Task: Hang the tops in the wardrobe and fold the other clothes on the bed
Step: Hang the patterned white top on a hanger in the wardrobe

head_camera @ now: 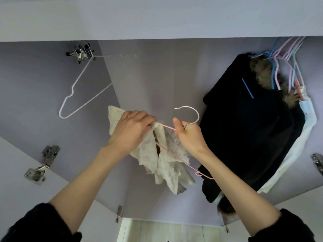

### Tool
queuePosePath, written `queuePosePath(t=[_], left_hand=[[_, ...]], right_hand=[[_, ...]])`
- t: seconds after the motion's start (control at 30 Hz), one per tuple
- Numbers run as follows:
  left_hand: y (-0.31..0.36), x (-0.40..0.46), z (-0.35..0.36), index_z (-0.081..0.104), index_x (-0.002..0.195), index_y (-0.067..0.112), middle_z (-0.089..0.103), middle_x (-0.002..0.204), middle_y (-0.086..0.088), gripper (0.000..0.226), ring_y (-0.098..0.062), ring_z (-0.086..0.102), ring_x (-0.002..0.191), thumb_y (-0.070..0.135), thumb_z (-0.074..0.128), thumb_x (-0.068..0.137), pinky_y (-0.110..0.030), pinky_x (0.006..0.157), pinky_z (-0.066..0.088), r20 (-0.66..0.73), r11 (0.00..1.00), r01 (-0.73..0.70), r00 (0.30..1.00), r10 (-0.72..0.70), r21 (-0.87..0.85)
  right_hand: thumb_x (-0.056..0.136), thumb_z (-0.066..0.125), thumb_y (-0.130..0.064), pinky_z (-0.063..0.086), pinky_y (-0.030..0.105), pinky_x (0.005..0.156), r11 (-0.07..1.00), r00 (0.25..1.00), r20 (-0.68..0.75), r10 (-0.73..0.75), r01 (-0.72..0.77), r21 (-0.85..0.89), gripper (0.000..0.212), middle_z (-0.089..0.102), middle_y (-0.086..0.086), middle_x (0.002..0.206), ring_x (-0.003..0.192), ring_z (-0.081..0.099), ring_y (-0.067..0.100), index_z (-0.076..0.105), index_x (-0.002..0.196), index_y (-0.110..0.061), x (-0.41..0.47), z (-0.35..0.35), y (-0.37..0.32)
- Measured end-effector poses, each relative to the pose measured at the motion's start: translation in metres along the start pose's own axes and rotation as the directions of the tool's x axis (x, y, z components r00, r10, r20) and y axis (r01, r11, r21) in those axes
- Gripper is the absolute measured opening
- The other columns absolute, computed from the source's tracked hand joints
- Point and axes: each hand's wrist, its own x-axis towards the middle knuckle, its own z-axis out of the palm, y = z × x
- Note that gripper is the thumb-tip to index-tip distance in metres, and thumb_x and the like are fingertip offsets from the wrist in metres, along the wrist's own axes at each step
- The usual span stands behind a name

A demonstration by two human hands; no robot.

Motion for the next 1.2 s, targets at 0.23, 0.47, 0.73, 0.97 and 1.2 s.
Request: queuePosePath(t=[0.23,0.47,0.73,0.97,1.2], left_hand=[[-0.011,0.005,-0.014,0.071,0.093,0.005,0.067,0.085,-0.010,0.015,-0.033,0.062,0.078,-0.003,0.063,0.082,-0.042,0.084,0.044,-0.051,0.998,-0.016,0.999,0.012,-0.063],[-0.012,-0.002,-0.025,0.070,0.097,0.008,0.063,0.090,-0.004,0.019,-0.024,0.059,0.084,-0.003,0.058,0.087,-0.045,0.068,0.053,-0.090,0.979,-0.043,0.996,0.026,-0.197],[-0.014,-0.013,-0.038,0.069,0.097,0.008,0.058,0.091,0.005,0.022,-0.005,0.052,0.085,-0.007,0.056,0.087,-0.006,0.078,0.036,-0.100,0.952,-0.026,0.995,-0.005,-0.304],[-0.020,-0.031,-0.043,0.069,0.099,0.010,0.058,0.092,0.007,0.026,-0.002,0.052,0.083,-0.009,0.056,0.086,-0.011,0.074,0.039,-0.100,0.950,0.043,0.992,-0.077,-0.309],[-0.020,-0.041,-0.046,0.071,0.099,0.012,0.058,0.088,0.010,0.019,-0.005,0.054,0.080,0.001,0.060,0.089,-0.021,0.071,0.043,-0.137,0.949,0.072,0.983,-0.119,-0.308]], right_hand=[[0.091,0.056,-0.015,0.052,0.024,0.071,0.840,0.847,0.528,-0.064,-0.239,0.486,0.014,0.068,-0.002,0.081,0.078,0.063,0.012,0.069,0.096,-0.013,-0.002,-0.038,0.016],[0.090,0.056,-0.002,0.054,0.030,0.087,0.916,0.728,0.684,0.036,-0.298,0.269,0.023,0.068,0.002,0.105,0.097,0.066,0.014,0.065,0.107,-0.015,0.009,-0.029,0.016],[0.085,0.068,-0.023,0.049,0.021,0.083,0.992,0.791,0.606,-0.084,0.124,-0.024,0.022,0.067,0.005,0.101,0.090,0.062,0.009,0.064,0.103,-0.011,0.011,0.019,-0.019],[0.086,0.064,-0.027,0.046,0.035,0.066,0.941,0.875,0.435,-0.213,0.304,-0.149,0.018,0.058,-0.005,0.064,0.063,0.054,0.016,0.056,0.072,-0.018,0.008,0.041,-0.015],[0.086,0.051,-0.010,0.026,0.029,0.059,0.731,0.900,0.314,-0.303,0.431,-0.529,0.005,0.049,0.000,0.077,0.076,0.057,0.036,0.048,0.088,-0.014,0.030,0.021,-0.003]])
